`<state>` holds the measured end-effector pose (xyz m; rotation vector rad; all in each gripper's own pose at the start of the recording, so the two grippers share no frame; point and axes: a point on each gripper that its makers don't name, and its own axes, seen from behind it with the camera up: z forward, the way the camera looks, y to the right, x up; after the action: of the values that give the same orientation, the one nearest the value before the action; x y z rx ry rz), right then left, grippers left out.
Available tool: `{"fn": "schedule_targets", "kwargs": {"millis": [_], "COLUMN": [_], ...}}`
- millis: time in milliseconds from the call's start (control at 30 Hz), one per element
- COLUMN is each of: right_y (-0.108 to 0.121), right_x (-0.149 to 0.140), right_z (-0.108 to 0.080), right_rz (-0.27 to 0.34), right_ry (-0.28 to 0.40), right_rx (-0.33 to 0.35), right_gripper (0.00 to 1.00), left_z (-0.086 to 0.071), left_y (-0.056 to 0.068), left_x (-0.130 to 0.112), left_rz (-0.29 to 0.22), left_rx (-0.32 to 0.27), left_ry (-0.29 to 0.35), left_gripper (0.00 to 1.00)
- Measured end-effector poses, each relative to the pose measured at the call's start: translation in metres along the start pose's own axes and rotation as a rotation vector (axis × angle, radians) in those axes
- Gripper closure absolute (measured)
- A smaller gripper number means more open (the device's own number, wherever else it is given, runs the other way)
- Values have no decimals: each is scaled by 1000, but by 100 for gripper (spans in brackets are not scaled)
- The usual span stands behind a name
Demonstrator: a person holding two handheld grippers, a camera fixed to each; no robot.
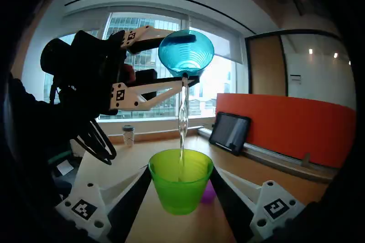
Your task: Pour water
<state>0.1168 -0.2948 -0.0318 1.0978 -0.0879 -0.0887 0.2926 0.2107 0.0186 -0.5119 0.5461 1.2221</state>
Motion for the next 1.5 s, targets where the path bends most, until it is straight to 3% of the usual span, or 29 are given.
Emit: {"fn": "schedule_targets", "kwargs": {"millis": [833,1500], "right_y": [2,3], "right_x": [4,5], "right_z": [-2,0], "right_rz": [-7,-8], "right_ry": [10,15], "right_rx": [-9,-11], "right_gripper": [9,9], "left_z": [1,-1], "left_y": [-1,-1], "left_x": [9,22], "left_rz": [126,292], "left_rx": [18,44], "left_ry": [14,33], "left_gripper": [15,15]}}
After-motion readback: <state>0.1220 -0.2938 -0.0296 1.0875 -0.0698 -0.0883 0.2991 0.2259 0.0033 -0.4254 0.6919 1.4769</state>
